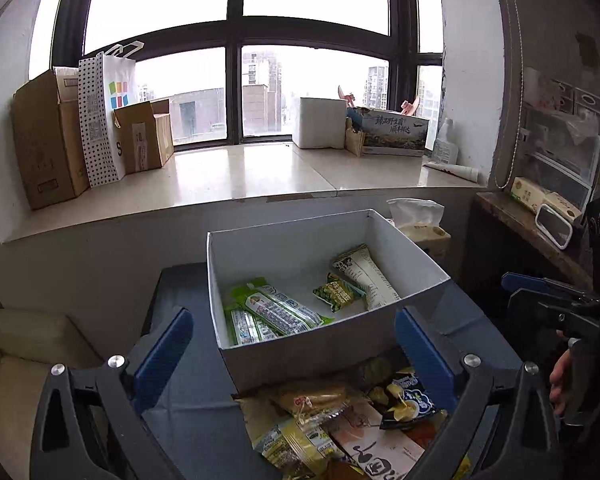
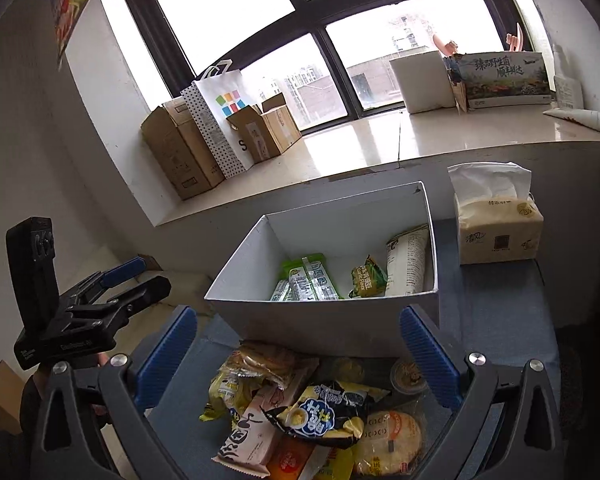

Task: Organize snacks
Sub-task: 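Lower both packets into the box, open both grippers and withdraw, then grasp the dark seaweed snack bag with the right gripper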

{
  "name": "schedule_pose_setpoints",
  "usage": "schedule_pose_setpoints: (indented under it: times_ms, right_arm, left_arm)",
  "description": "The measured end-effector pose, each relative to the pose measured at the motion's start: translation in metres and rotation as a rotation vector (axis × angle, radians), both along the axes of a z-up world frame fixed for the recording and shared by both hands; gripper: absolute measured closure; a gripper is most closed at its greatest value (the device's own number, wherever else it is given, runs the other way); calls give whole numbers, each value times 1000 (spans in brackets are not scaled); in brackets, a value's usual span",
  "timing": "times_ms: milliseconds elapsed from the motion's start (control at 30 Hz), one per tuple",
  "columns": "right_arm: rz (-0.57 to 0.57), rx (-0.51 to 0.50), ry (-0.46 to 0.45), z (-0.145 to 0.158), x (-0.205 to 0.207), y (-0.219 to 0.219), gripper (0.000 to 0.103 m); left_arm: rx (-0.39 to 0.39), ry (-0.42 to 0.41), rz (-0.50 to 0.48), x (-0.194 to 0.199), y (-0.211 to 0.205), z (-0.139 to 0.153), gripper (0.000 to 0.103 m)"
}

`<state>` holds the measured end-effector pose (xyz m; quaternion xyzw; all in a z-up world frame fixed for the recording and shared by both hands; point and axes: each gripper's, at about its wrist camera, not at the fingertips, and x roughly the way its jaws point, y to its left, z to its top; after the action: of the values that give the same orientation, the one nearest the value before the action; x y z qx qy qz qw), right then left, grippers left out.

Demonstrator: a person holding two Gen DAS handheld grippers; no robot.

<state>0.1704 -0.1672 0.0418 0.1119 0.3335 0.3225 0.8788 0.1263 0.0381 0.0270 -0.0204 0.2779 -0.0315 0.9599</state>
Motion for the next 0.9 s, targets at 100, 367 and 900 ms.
schedule_pose_setpoints:
  times_ms: [100,367,900]
  right_arm:
    - [-8,-31,-55,-4,-37,-4,0]
    - [-35,-58,71,-57,-63,3,0]
    - [-84,-359,144,-130,-8,77,0]
  left_arm:
    - [-60,4,7,-33,2,-11,0]
    - [-133,85,43,-79,10,-55,0]
    - [-170,133,79,-89,22,-81,0]
